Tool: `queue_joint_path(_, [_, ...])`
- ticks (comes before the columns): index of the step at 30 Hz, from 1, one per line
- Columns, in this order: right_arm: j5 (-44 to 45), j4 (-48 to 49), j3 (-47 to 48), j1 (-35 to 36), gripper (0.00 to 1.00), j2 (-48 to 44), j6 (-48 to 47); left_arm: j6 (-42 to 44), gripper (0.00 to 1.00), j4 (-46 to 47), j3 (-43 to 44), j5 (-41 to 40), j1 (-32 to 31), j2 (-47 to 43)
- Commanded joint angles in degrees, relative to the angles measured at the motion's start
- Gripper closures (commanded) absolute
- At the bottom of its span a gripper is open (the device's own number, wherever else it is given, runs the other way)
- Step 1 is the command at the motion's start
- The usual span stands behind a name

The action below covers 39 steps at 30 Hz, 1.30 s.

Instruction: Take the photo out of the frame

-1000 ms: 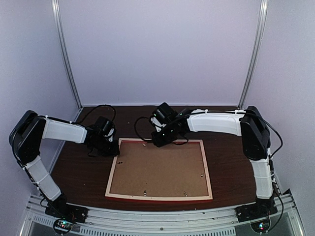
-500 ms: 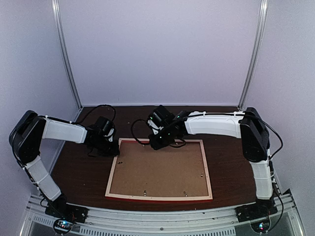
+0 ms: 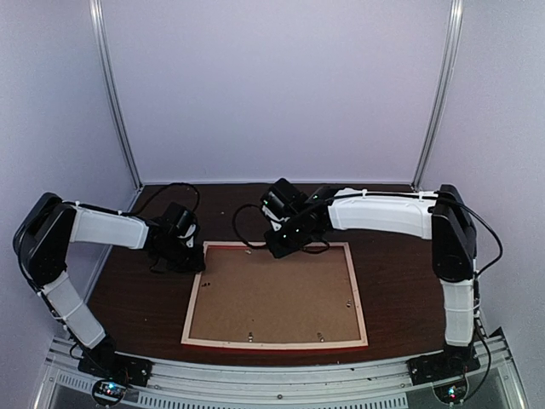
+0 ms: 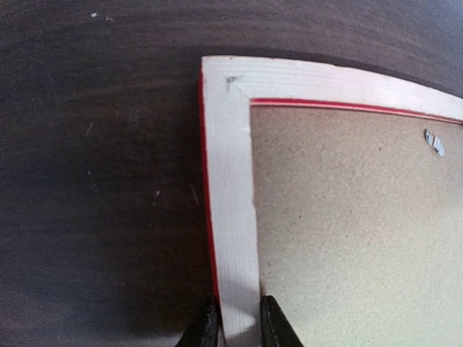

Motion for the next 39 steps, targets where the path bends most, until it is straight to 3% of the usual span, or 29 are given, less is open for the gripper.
queue_joint_path(1, [3.7, -1.1, -2.5, 0.1, 1.0, -6.3, -0.5, 2.8, 0.77, -6.4, -0.9, -1.3, -0.3, -1.9])
queue_joint_path(5, [5.1, -1.3, -6.0, 0.1, 1.0, -10.4, -0.7, 4.9, 0.72, -8.8, 1.2, -4.0, -0.3, -2.4])
queue_joint_path(12, [7.5, -0.9, -13.1, 0.0, 1.0, -18.2, -0.7, 9.3, 0.54, -11.0, 4.5, -5.6, -0.3, -5.3])
queue_joint_path(17, [8.8, -0.8, -17.2, -0.1, 1.0, -22.7, -1.3, 15.6, 0.48, -11.3, 9.1, -2.6, -0.3, -6.7])
queue_joint_path(25, [8.9, -0.8, -21.0, -2.1, 1.0, -26.2, -4.1, 25.6, 0.51, -10.9, 20.0, 10.3, -0.4, 0.6])
queue_joint_path(33, [1.2, -0.4, -20.4, -5.7, 1.0, -24.1, -5.8, 27.4, 0.54, -15.2, 34.0, 14.3, -0.5, 13.8])
queue_joint_path(39, [-2.2, -0.9, -17.3, -6.6, 1.0, -19.2, -6.4, 26.3, 0.59, -15.6, 35.0, 15.7, -0.5, 16.9])
